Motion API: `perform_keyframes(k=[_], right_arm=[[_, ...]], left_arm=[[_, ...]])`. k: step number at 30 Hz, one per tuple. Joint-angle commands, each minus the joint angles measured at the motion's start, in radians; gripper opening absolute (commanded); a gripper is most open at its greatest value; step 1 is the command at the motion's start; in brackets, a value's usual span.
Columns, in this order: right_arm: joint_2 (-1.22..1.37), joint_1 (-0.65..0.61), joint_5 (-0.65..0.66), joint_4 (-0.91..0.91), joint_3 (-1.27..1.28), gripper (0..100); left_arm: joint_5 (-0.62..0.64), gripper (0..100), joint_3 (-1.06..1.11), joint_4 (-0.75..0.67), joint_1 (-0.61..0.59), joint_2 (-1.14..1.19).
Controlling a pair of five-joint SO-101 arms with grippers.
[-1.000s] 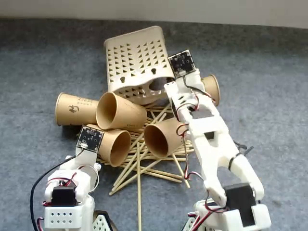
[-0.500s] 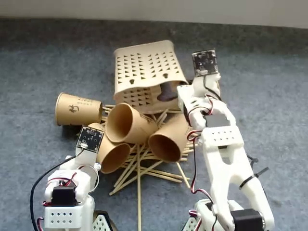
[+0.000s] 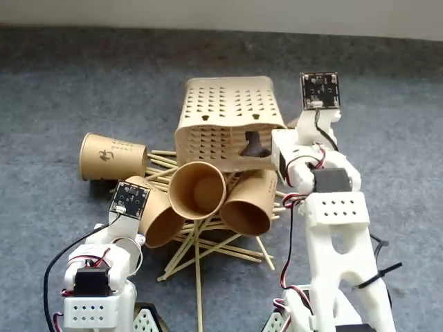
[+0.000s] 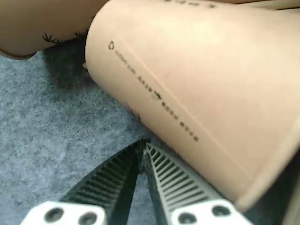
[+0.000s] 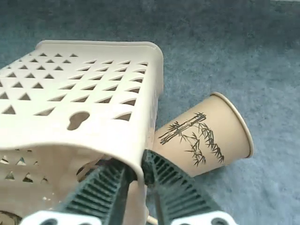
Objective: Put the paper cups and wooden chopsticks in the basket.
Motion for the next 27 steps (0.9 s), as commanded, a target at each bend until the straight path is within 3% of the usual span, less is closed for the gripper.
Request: perform_keyframes(k=[1,14,27], right_arm=[[-0.051,0.015,-0.020,0.159,-0.159,0.5],[-0.051,0.015,-0.020,0.390,-0.311,0.5],[0.180,0.064,-0.021,0.397,-0.444,0.5]], left_arm=[[-0.002,1,0.019,0.005,-0.008,-0.012],[-0.002,1,0.019,0.005,-0.008,-0.012],[-0.002,1,0.019,0.005,-0.008,-0.012]])
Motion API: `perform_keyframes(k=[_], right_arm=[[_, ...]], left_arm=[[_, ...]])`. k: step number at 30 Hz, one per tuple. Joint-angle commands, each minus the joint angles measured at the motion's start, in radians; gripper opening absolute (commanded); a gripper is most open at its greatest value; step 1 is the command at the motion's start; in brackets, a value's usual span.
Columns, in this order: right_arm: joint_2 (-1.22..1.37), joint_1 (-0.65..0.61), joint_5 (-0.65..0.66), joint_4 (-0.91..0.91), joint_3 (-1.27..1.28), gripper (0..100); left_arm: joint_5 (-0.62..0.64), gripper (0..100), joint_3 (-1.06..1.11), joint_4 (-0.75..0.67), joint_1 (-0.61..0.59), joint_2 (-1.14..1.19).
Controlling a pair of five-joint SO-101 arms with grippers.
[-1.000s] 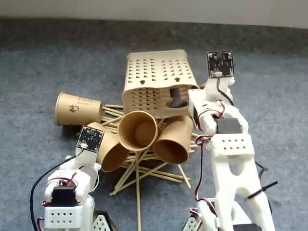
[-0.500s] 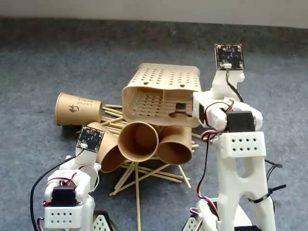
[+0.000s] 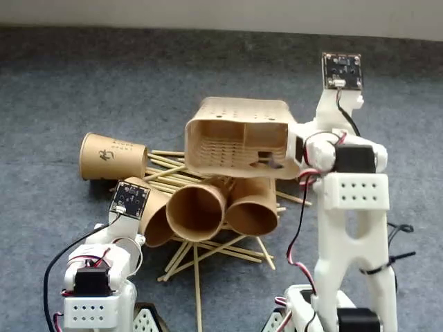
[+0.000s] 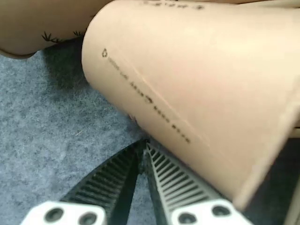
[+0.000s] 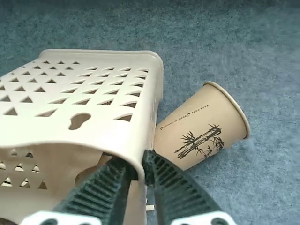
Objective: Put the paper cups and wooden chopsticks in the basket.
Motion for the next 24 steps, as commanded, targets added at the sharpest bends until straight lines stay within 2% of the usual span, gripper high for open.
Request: perform_keyframes(k=[1,4,20,24], right_arm=[[0.067,0.007,-0.012,0.004,-0.114,0.5],[0.139,0.008,-0.052,0.004,-0.183,0.5],[0.455,0.007,-0.055,0.004,-0.532,0.8],[0.509,-0.007,-0.055,0.004,-0.584,9.3]], left_arm=[[-0.002,1,0.019,0.005,-0.008,-0.012],[-0.002,1,0.019,0.005,-0.008,-0.012],[-0.002,1,0.019,0.005,-0.008,-0.012],[-0.002,1,0.019,0.005,-0.008,-0.012]])
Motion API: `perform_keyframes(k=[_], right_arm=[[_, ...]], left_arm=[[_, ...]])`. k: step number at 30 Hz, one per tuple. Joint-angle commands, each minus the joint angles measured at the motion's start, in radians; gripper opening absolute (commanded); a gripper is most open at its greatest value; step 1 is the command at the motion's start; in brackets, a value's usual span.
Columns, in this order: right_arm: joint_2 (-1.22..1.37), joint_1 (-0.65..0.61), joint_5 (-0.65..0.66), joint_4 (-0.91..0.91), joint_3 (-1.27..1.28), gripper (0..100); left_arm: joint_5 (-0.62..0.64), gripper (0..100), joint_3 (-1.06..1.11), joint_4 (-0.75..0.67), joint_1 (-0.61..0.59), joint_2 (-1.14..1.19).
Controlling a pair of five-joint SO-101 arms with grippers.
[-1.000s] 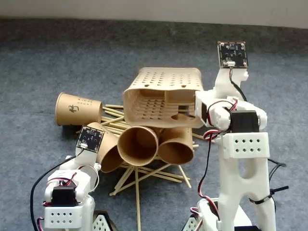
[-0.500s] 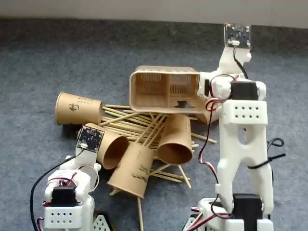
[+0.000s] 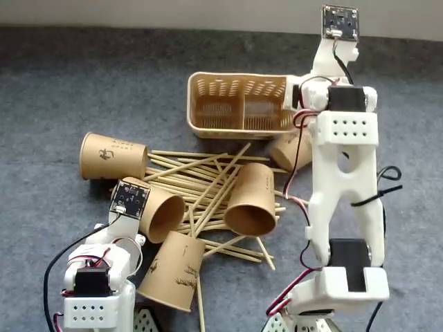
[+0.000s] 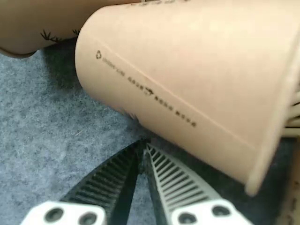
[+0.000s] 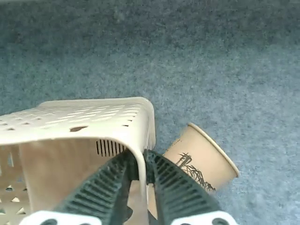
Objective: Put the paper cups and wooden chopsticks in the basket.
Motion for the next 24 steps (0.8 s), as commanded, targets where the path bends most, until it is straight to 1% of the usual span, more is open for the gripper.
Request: perform_keyframes(k=[1,3,12,18,20,23,24], right_arm=[[0.022,-0.018,-0.009,0.007,-0.064,12.8],[0.041,-0.031,-0.009,0.007,-0.065,17.6],[0.124,-0.042,-0.009,-0.038,-0.071,17.6],[0.113,-0.050,-0.009,-0.033,-0.071,17.6],[0.107,-0.058,-0.009,-0.031,-0.071,14.0],[0.102,-0.074,-0.009,-0.028,-0.071,1.5],[0.102,-0.074,-0.009,-0.018,-0.071,0.0]], left_arm=[[-0.002,1,0.019,0.005,-0.008,-0.012],[-0.002,1,0.019,0.005,-0.008,-0.012],[-0.002,1,0.019,0.005,-0.008,-0.012],[-0.002,1,0.019,0.005,-0.008,-0.012],[-0.002,1,0.019,0.005,-0.008,-0.012],[-0.002,1,0.019,0.005,-0.008,-0.012],[-0.002,1,0.019,0.005,-0.008,-0.012]])
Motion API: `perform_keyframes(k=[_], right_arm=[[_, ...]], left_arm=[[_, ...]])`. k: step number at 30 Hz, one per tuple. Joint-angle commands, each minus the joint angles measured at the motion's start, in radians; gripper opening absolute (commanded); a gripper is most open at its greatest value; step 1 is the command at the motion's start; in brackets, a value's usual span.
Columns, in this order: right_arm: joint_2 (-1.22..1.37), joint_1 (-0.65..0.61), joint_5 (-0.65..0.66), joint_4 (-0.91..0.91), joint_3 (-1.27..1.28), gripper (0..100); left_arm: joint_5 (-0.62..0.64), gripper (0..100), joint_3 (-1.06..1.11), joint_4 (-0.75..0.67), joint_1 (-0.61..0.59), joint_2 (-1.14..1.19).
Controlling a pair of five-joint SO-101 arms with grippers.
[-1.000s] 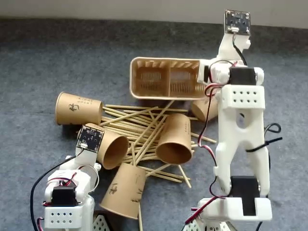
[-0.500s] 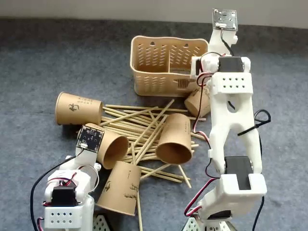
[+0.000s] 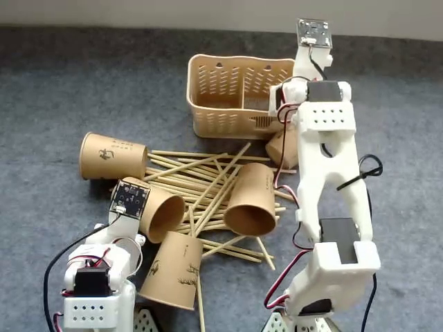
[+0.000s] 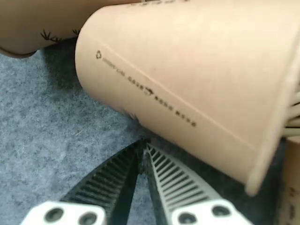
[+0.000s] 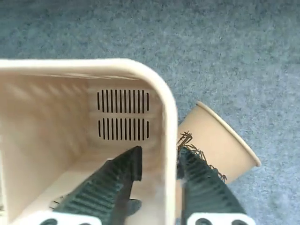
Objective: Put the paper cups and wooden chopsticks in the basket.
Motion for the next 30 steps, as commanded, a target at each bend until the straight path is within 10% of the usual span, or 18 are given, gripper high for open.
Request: perform_keyframes(k=[1,15,30], right_arm=[[-0.047,-0.022,-0.008,0.012,-0.056,0.9],[-0.038,-0.019,-0.002,0.440,-0.401,0.6],[0.058,0.061,-0.100,0.375,-0.377,0.6]], left_arm=[[-0.002,1,0.019,0.005,-0.008,-0.012],[-0.002,1,0.019,0.005,-0.008,-0.012],[-0.002,1,0.019,0.005,-0.008,-0.012]])
